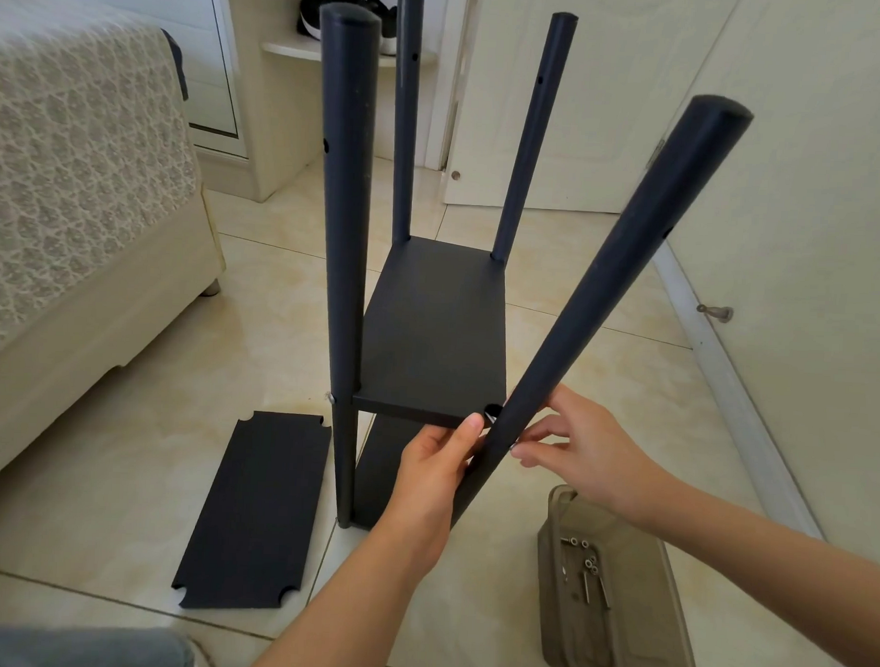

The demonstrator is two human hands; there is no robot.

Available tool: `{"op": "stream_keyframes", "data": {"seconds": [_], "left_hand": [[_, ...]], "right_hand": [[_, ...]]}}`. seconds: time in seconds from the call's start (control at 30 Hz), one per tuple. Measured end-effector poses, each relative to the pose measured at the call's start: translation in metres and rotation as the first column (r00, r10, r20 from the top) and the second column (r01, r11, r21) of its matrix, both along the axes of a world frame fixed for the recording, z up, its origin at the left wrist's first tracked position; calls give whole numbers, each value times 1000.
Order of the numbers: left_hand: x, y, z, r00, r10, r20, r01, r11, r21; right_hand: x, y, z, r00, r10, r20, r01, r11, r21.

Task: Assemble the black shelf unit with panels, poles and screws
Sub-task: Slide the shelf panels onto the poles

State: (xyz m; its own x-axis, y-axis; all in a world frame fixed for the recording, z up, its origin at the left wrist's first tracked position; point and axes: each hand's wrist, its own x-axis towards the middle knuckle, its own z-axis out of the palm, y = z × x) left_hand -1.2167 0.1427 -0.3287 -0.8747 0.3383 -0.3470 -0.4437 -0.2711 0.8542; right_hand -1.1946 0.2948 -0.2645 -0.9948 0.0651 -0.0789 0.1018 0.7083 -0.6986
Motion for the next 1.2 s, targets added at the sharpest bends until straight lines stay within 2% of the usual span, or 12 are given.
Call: {"op": "stream_keyframes", "data": {"seconds": [0.23,0.97,1.2], "left_hand": [[1,-1,4,1000,3,8,-3,1000,0],[2,-2,6,1000,7,24,-11,988,152],[2,-2,4,1000,-13,13,11,990,140]], "right_hand": [[0,0,0,1000,8,-18,-8,1000,27],[-2,0,-5,997,23,-78,-22,1000,11],[-4,0,-7,996,16,-91,-16,1000,3]]}}
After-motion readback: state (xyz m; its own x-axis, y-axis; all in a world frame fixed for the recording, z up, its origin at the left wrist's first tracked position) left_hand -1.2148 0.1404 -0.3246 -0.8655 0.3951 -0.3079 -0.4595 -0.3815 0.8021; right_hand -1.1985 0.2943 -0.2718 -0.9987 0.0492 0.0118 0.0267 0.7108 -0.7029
